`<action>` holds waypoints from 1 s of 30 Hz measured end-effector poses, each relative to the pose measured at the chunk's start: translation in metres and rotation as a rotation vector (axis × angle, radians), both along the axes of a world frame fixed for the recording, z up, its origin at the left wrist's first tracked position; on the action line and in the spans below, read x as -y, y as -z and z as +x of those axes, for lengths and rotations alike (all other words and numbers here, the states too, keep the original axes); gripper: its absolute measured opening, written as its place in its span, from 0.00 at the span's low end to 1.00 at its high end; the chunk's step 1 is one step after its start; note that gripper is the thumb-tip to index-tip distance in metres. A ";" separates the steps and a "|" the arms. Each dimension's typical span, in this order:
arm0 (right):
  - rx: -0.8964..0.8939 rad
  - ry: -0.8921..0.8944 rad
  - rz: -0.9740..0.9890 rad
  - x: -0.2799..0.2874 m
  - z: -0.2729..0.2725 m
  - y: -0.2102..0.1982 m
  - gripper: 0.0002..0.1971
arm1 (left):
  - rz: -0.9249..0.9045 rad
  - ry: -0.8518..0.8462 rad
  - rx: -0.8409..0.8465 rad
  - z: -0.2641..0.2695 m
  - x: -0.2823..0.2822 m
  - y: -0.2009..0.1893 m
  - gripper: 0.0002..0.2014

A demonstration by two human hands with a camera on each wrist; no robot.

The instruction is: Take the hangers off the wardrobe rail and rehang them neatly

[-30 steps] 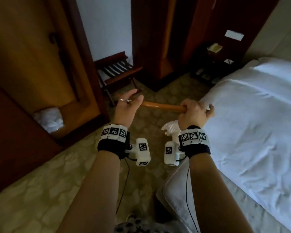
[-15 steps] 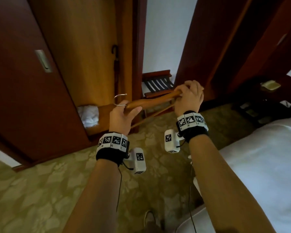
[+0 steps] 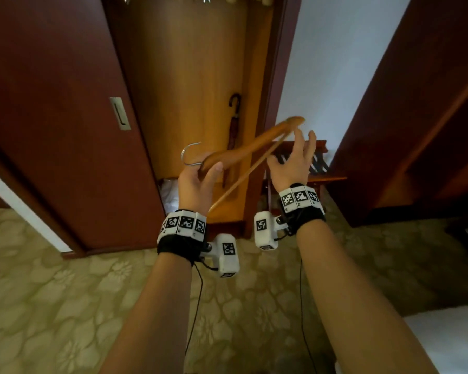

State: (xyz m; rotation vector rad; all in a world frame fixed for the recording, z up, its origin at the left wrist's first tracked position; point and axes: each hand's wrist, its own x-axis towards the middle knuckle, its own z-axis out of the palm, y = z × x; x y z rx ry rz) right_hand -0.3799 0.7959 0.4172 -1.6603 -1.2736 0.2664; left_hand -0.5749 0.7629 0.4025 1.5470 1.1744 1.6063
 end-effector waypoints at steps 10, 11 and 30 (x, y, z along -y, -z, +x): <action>-0.198 -0.629 -0.460 -0.087 -0.024 -0.001 0.32 | -0.047 -0.082 0.501 0.004 -0.091 -0.023 0.17; -0.173 -0.684 -0.516 -0.098 -0.027 0.000 0.35 | -0.051 -0.070 0.559 0.004 -0.104 -0.026 0.16; -0.040 -0.436 -0.105 -0.310 -0.105 -0.115 0.58 | 0.056 0.234 0.636 -0.049 -0.334 -0.152 0.28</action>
